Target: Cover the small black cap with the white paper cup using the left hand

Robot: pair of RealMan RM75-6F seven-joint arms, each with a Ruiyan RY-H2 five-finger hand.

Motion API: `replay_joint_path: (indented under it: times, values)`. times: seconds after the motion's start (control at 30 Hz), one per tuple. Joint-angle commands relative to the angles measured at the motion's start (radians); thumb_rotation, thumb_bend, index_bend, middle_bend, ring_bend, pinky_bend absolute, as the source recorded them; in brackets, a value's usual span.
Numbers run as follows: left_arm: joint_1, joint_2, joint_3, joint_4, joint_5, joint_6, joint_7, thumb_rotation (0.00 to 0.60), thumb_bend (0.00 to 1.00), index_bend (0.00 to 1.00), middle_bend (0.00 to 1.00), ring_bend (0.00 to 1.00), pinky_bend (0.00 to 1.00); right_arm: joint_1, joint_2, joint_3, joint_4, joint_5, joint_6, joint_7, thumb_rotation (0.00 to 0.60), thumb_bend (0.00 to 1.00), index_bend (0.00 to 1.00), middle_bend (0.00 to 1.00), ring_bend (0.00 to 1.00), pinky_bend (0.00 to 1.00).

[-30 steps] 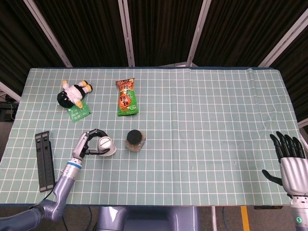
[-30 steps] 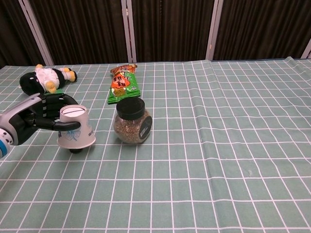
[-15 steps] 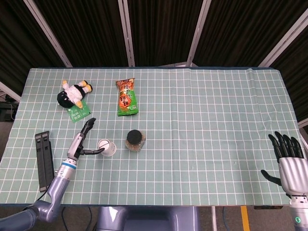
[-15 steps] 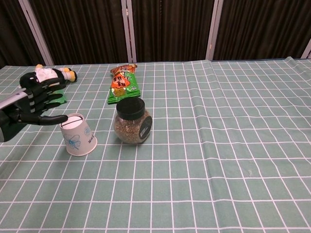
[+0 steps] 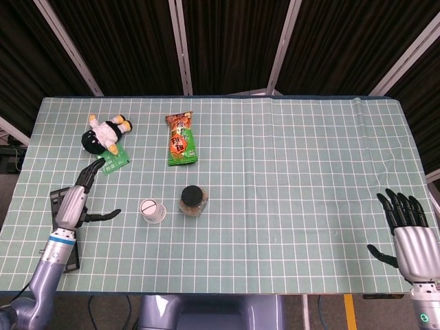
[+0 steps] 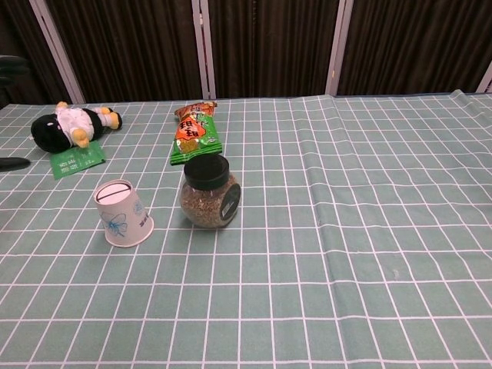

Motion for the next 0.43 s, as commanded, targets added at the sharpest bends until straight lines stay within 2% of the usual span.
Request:
replay_joint_path:
  times: [0.03, 0.17, 0.43]
  values:
    - [0.132, 0.287, 0.087, -0.362, -0.015, 0.102, 0.48, 0.6, 0.0, 0.0, 0.0, 0.0, 0.0, -0.001, 0.006, -0.002, -0.003, -0.009, 0.006, 0.009, 0.6, 0.0, 0.0, 0.0, 0.0, 0.0]
    - [0.196, 0.323, 0.124, -0.402, 0.003, 0.17, 0.531, 0.6, 0.0, 0.0, 0.0, 0.0, 0.0, -0.004, 0.013, -0.004, -0.003, -0.018, 0.012, 0.026, 0.6, 0.0, 0.0, 0.0, 0.0, 0.0]
    - [0.239, 0.312, 0.138, -0.35, 0.025, 0.205, 0.462, 0.6, 0.0, 0.0, 0.0, 0.0, 0.0, -0.009, 0.021, -0.008, 0.001, -0.027, 0.019, 0.044, 0.6, 0.0, 0.0, 0.0, 0.0, 0.0]
